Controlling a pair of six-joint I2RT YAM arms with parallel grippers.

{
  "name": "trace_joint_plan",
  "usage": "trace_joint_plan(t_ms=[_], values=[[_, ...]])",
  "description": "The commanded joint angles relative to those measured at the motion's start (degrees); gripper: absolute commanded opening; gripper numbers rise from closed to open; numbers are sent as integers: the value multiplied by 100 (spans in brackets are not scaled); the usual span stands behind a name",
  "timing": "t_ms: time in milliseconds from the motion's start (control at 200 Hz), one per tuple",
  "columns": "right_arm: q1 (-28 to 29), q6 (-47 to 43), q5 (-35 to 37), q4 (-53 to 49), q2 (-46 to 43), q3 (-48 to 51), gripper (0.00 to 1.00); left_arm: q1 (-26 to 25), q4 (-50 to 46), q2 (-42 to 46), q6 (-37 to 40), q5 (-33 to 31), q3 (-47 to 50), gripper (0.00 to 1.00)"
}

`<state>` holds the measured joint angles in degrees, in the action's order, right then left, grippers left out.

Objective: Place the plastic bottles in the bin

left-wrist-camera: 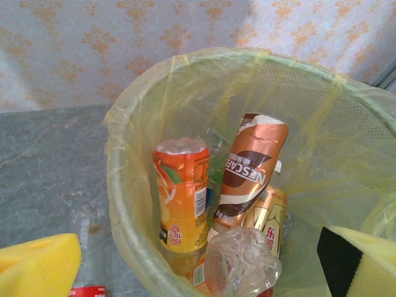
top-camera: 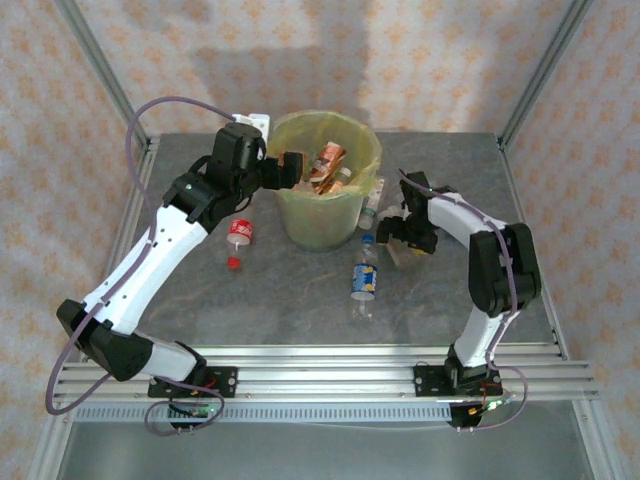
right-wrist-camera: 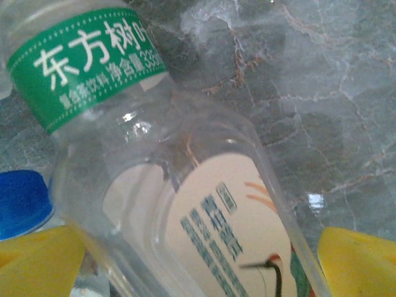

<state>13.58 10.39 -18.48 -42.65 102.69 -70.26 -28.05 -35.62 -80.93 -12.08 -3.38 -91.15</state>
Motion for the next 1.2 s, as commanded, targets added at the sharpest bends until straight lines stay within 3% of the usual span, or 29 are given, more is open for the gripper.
trace_joint_plan(t_ms=[0, 230, 676, 1196], values=[[8, -121, -49, -8, 162, -184, 97, 46, -166, 22, -23, -5, -113, 100], [13, -141, -64, -31, 190, -156, 92, 46, -148, 15, -27, -31, -113, 100], [25, -145, -53, -359, -477, 102, 57, 54, -122, 55, -60, -66, -122, 100], [97, 640, 193, -1052, -2249, 47, 51, 116, 35, 120, -189, -145, -26, 100]])
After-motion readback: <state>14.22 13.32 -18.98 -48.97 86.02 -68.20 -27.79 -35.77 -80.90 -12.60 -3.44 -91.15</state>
